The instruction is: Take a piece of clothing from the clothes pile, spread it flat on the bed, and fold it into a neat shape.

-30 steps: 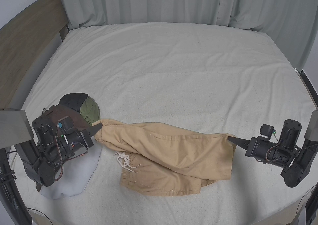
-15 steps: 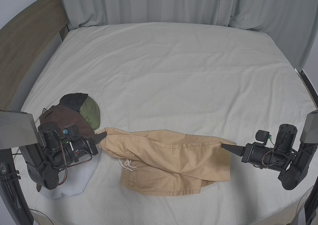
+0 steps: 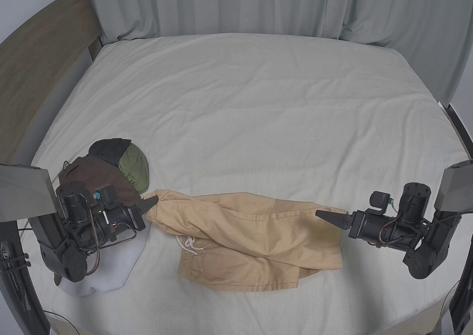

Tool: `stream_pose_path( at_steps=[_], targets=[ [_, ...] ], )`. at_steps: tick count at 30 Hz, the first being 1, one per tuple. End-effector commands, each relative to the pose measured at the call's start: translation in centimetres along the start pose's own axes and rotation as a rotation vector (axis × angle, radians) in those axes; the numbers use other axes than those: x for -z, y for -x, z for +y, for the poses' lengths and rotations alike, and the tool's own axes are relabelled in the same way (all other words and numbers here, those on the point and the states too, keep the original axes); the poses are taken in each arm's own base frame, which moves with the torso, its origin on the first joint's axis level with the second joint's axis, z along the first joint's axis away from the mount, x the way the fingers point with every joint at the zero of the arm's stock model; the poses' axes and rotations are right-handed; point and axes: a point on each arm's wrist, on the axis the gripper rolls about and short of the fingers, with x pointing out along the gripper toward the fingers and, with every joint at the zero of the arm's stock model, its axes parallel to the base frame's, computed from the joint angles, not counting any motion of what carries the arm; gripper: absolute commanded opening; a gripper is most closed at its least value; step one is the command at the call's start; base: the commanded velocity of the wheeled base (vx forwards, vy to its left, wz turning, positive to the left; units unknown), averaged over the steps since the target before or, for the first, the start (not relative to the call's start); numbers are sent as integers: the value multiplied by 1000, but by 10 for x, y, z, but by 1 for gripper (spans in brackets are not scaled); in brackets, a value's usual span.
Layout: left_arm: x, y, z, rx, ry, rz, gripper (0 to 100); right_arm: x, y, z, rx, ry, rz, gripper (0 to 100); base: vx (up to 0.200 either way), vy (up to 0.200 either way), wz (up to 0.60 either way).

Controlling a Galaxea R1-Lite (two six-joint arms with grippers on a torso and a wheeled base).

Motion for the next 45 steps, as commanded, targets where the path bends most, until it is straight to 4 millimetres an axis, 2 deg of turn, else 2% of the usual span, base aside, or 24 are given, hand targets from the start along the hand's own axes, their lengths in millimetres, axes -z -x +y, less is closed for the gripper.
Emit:
stream_pose_path(
  at_steps=[1,11,23,42,43,45],
  targets=[
    [0,0,1,-1,0,-2,0,7,-16,-10,2,-8,26,100,0,0,0],
    [0,0,1,-2,1,-1,0,1,-23,-4,-22,15,-2,100,0,0,0],
    [1,0,1,-3,2,2,0,-7,-29,-6,28,33,-66,100,0,0,0],
    [-1,0,1,-1,-1,-3,0,0,-30,-3,21,27,-39,100,0,0,0],
    [-1,0,1,-1,-1,-5,0,0,-30,-3,22,28,-41,0,0,0,0],
    [-1,0,1,-1,-1,-5,0,0,-30,-3,22,28,-41,0,0,0,0]
  ],
)
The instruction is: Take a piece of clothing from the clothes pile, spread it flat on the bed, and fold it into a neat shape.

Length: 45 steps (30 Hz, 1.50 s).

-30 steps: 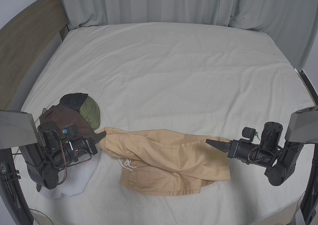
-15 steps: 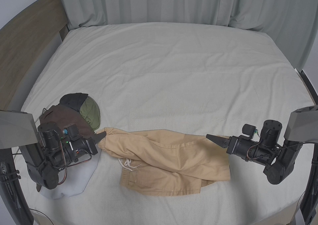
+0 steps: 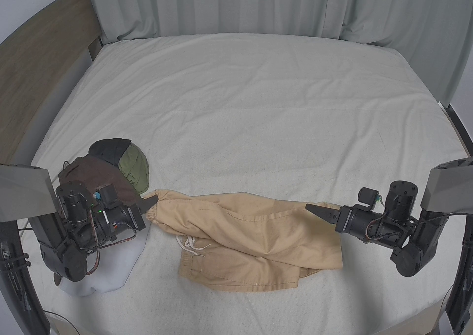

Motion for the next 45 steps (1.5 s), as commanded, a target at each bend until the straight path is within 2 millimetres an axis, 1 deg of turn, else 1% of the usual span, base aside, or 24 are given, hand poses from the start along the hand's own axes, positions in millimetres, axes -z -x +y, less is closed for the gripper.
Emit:
stream_pose_path(
  at_steps=[1,13,18,20,23,24,33,41,45],
  targets=[
    [0,0,0,1,-1,-2,0,-1,0,0,-2,2,-4,0,0,0,0],
    [-3,-1,0,2,-6,-11,0,-3,1,1,-1,59,-14,0,0,0,0],
    [-11,-5,2,6,-18,-46,0,-12,1,8,-24,88,-43,0,0,0,0],
    [-14,-5,3,5,-23,-58,0,-13,5,11,-23,108,-47,0,0,0,0],
    [-15,-4,3,4,-22,-59,0,-14,8,13,-26,121,-48,0,0,0,0],
    [-20,-1,-1,12,-27,-73,0,-16,9,16,-33,144,-57,0,0,0,0],
    [-31,2,-6,27,-26,-110,0,-23,10,16,-37,260,-80,0,0,0,0],
    [-39,3,-9,45,-27,-133,0,-28,8,22,-67,277,-95,0,0,0,0],
    [-49,9,-10,59,-45,-163,0,-29,9,23,-98,281,-85,0,0,0,0]
  ],
)
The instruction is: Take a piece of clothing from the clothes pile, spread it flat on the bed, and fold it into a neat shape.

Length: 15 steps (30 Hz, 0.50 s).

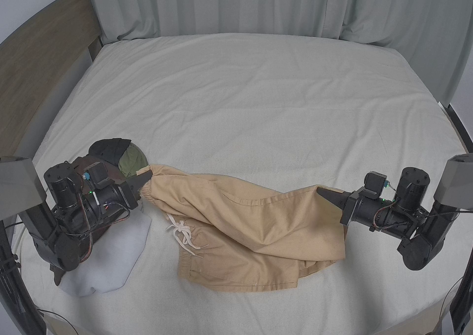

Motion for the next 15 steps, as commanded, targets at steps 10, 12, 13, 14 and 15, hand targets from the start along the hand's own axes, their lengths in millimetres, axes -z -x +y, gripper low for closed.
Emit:
stream_pose_path(
  at_steps=[10,12,13,14,15],
  targets=[
    [-30,19,-14,65,-52,-72,0,-8,3,8,-42,13,-16,0,0,0,0],
    [-30,21,-15,76,-52,-67,0,-8,3,8,-42,13,-16,0,0,0,0],
    [-30,21,-15,76,-52,-67,0,-8,3,8,-42,13,-16,0,0,0,0],
    [-30,24,-16,91,-52,-58,0,-8,4,9,-42,13,-16,0,0,0,0],
    [-31,26,-16,94,-53,-57,0,-8,4,9,-42,13,-16,0,0,0,0]
  ],
)
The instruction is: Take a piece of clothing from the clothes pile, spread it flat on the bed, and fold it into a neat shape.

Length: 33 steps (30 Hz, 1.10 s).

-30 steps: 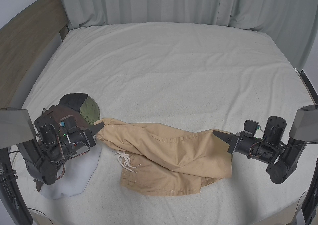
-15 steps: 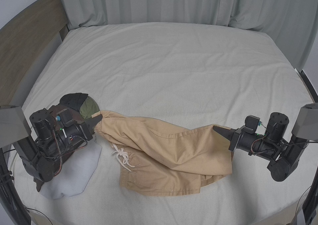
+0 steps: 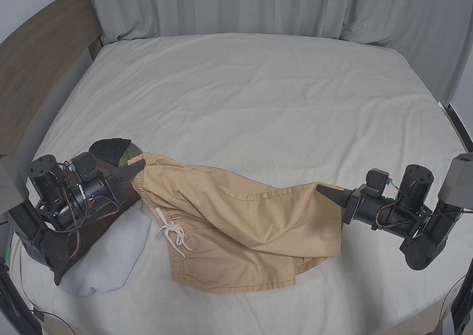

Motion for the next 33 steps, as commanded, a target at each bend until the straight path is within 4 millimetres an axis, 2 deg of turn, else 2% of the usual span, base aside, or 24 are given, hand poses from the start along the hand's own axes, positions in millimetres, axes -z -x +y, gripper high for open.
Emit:
stream_pose_path(
  at_steps=[1,9,21,29,33],
  targets=[
    [-6,8,-3,17,-10,-7,0,-1,1,2,-5,3,-3,0,0,0,0],
    [-15,17,2,24,-27,-24,0,-5,1,10,-33,-10,-12,0,0,0,0],
    [-15,13,3,29,-32,-25,0,-5,0,12,-38,-13,-13,0,0,0,0],
    [-12,10,5,30,-28,-17,0,-23,6,19,-51,-1,-69,0,0,0,0],
    [-10,7,7,28,-27,-12,0,-26,9,15,-36,-2,-83,0,0,0,0]
  ],
)
